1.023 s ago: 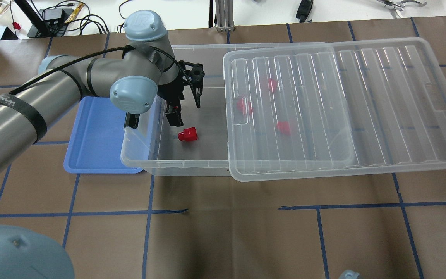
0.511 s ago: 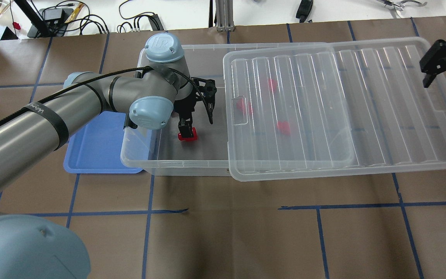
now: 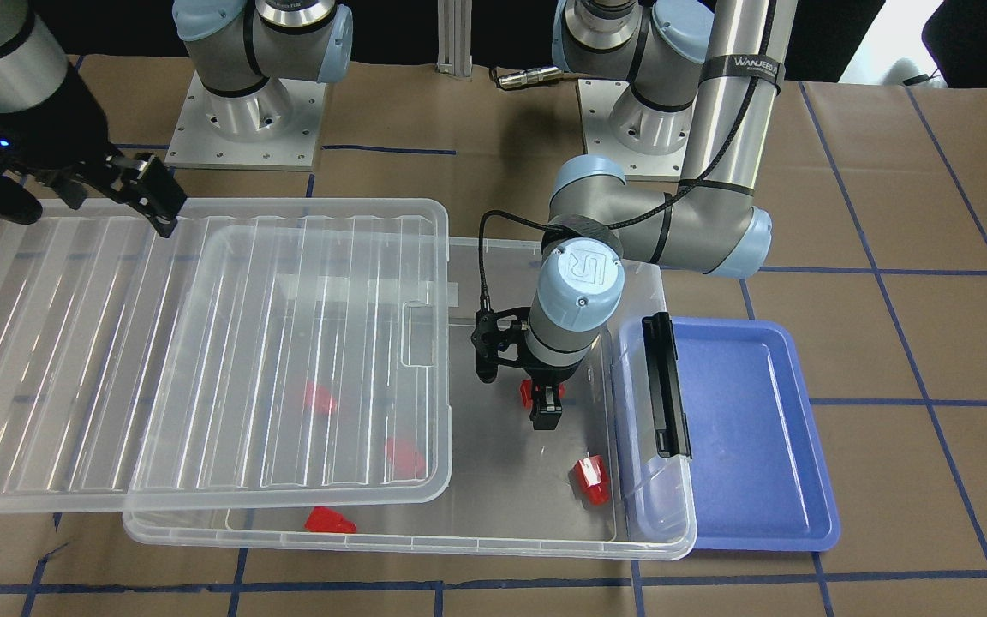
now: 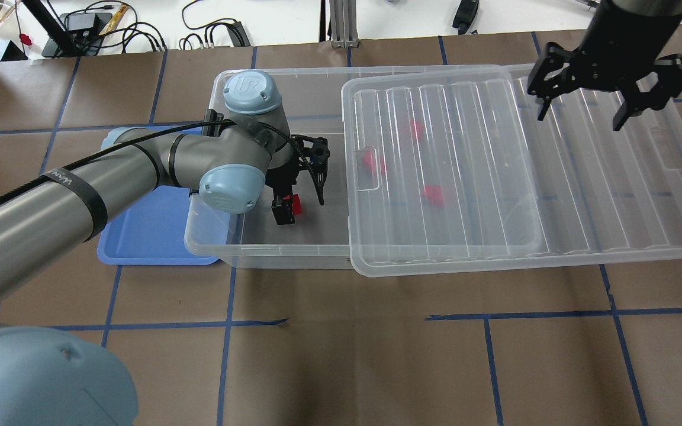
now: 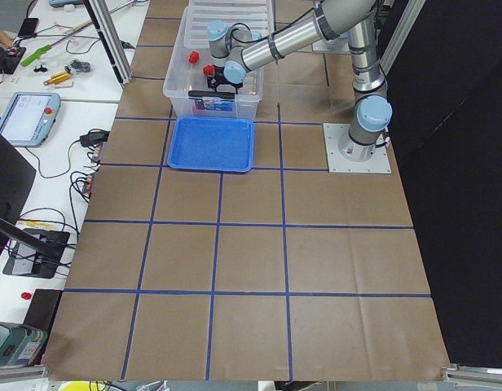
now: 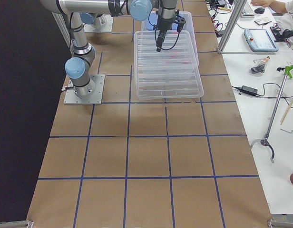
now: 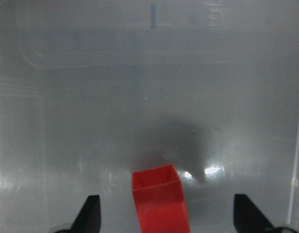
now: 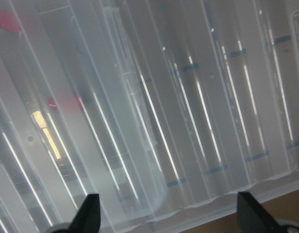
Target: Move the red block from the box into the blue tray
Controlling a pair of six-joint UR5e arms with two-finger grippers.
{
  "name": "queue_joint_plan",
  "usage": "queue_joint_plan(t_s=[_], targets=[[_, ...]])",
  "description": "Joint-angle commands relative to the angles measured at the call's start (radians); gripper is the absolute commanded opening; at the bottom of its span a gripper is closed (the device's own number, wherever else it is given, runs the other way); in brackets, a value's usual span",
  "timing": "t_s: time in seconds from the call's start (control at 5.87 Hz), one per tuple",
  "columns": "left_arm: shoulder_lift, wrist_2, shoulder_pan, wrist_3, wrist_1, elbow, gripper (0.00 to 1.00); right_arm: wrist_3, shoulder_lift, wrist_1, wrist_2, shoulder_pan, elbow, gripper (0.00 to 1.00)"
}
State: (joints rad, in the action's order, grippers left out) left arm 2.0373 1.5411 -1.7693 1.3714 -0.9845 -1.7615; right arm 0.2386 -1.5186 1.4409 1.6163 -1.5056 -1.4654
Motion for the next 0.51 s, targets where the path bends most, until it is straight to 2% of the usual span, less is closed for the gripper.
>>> queue_joint_plan(t_s=[0.0,0.17,0.34], targets=[[0.001,-0.001,0.001,0.009,0.000,-0.004,0.59,0.034,0.008,0.004,-0.015,-0.035,0.002,1.00],[0.001,0.002,0.001,0.005,-0.003,-0.007,0.26,0.033,0.008,0.004,-0.015,-0.035,0.002,1.00],[0.001,0.004,0.001,0.003,-0.003,-0.013,0.15,0.033,0.009,0.001,-0.015,-0.035,0.002,1.00]])
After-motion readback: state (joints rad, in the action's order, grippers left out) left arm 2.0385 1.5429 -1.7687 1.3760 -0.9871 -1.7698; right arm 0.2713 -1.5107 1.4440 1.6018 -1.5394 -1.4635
